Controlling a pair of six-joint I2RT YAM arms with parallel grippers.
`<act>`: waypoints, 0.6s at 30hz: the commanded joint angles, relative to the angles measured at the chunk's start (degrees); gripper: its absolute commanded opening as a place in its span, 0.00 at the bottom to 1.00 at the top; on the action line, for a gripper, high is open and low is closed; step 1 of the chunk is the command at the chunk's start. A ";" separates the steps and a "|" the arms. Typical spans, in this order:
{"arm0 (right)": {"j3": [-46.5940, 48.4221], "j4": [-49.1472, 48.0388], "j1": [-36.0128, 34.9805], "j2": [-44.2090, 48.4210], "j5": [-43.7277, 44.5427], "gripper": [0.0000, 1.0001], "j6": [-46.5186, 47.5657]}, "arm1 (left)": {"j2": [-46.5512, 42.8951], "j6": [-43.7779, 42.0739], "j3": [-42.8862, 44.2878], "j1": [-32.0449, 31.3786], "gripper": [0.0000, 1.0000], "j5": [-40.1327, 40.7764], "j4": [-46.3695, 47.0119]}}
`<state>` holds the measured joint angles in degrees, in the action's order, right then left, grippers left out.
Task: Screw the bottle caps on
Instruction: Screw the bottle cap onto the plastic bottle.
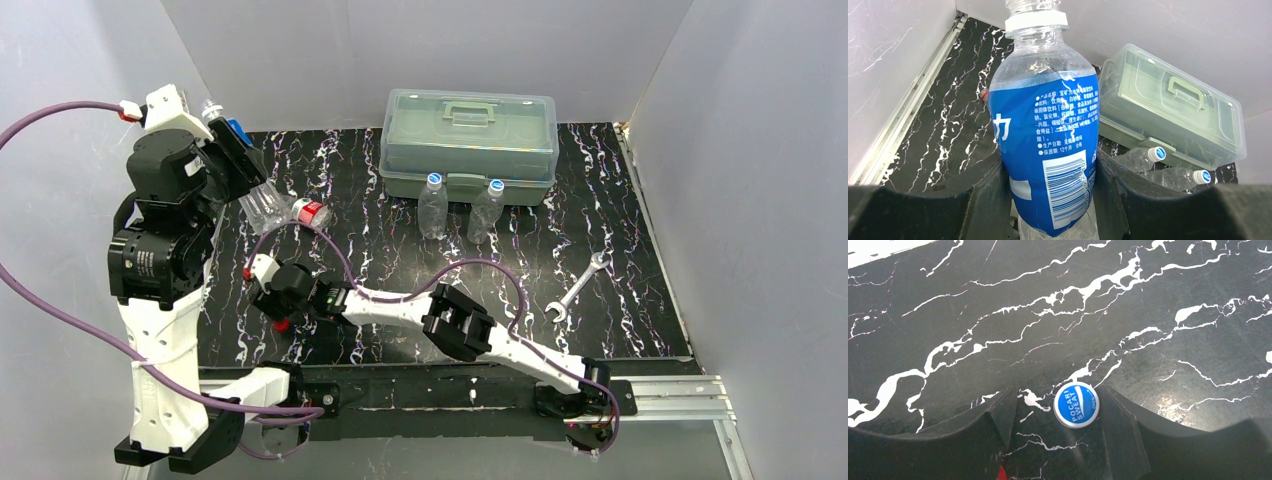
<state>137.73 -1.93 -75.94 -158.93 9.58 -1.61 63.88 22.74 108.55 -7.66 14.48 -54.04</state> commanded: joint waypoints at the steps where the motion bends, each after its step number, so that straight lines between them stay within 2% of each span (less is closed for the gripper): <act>1: 3.07 -1.69 -0.18 -3.81 2.26 0.68 1.03 | -1.03 -0.07 -1.14 0.14 0.33 -1.17 0.06; 11: -0.84 -1.93 0.59 -1.80 5.60 0.57 1.15 | -2.40 -1.02 -7.97 0.18 0.32 -5.10 2.10; 18: -10.05 -1.57 1.64 5.61 8.35 0.37 0.46 | -3.98 -2.84 -14.59 0.06 0.29 -9.03 6.49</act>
<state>132.90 -7.88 -76.20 -157.71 12.47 -1.69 61.25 21.69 95.88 -7.66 8.67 -51.51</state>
